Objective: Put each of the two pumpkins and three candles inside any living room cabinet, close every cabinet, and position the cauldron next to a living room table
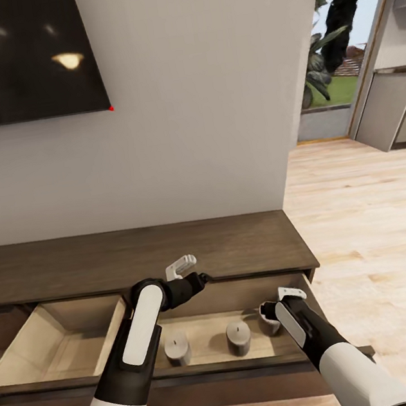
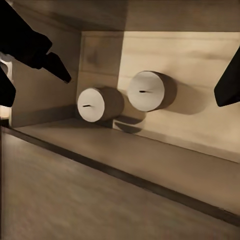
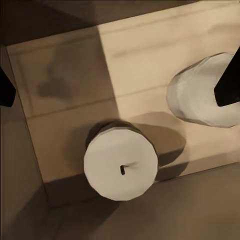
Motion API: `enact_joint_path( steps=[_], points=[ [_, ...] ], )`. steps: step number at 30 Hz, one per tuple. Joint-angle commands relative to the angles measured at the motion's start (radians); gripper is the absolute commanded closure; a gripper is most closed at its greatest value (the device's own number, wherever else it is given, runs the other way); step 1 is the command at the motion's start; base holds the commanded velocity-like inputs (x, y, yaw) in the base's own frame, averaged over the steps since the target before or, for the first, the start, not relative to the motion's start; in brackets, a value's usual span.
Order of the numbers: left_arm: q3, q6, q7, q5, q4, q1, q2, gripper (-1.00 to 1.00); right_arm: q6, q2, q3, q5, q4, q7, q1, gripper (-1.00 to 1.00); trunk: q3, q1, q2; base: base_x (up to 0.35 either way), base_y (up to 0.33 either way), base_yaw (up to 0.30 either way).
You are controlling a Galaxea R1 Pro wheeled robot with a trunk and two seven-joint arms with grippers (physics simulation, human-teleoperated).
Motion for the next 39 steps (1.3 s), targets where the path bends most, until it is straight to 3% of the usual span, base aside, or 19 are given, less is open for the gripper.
enact_joint_path(
  steps=[1, 39],
  points=[
    [0.000, 0.001, 0.010, 0.009, -0.001, -0.001, 0.000, -1.00, 0.003, -0.001, 0.004, -0.010, -0.001, -0.010, 0.000, -1.00, 0.002, -0.004, 0.007, -0.001, 0.000, 0.000],
    [0.007, 0.001, 0.010, 0.009, -0.001, -0.001, 0.000, -1.00, 0.013, 0.001, 0.002, -0.012, -0.001, -0.006, 0.000, -1.00, 0.121, -0.150, 0.273, -0.059, 0.000, 0.000]
  ],
)
